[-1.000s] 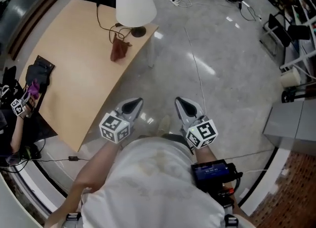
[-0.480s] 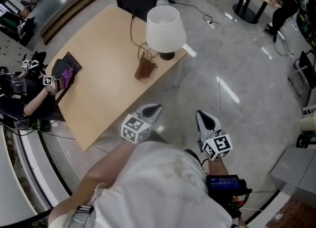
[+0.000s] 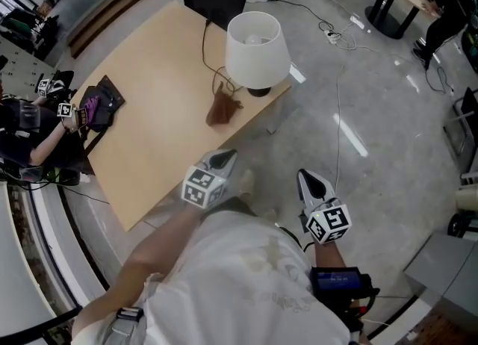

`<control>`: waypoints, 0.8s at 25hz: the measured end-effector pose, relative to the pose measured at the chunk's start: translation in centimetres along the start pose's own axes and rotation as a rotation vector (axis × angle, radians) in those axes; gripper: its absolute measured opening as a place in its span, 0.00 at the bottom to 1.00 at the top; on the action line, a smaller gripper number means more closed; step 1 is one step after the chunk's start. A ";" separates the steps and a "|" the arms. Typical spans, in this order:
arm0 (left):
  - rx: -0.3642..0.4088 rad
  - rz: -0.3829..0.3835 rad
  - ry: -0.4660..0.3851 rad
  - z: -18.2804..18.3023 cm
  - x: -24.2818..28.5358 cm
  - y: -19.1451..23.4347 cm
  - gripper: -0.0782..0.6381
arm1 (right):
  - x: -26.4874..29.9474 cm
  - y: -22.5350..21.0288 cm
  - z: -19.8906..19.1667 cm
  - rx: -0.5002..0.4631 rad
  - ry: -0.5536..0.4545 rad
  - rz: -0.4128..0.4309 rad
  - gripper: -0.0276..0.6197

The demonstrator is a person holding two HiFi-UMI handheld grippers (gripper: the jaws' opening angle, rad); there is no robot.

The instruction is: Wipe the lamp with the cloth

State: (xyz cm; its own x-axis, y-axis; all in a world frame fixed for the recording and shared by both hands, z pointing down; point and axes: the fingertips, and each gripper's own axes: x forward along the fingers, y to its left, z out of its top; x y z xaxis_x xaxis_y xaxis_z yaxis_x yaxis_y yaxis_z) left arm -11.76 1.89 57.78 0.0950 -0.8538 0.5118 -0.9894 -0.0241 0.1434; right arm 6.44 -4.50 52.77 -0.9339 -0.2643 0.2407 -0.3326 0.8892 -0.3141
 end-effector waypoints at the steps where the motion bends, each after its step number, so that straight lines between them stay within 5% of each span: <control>1: -0.002 0.007 0.003 0.1 0.6 0.8 0.11 | 0.6 -0.3 0.1 -0.004 0.006 -0.001 0.06; 7: 0.066 0.027 0.062 -0.4 5.8 6.8 0.11 | 3.8 -3.0 2.4 -0.015 -0.003 -0.054 0.06; 13: 0.142 0.150 0.201 -0.1 8.1 13.5 0.12 | 6.9 -4.3 4.9 -0.001 0.000 -0.120 0.06; 20: 0.183 0.184 0.342 -2.1 12.4 17.7 0.37 | 9.0 -6.2 6.3 0.011 0.028 -0.207 0.06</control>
State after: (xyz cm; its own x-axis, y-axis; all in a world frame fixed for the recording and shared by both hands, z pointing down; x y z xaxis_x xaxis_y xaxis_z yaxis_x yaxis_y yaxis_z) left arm -27.83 -8.01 68.45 -0.0843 -0.6317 0.7707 -0.9935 -0.0059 -0.1135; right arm -0.70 -14.73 51.14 -0.8415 -0.4305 0.3263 -0.5187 0.8126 -0.2656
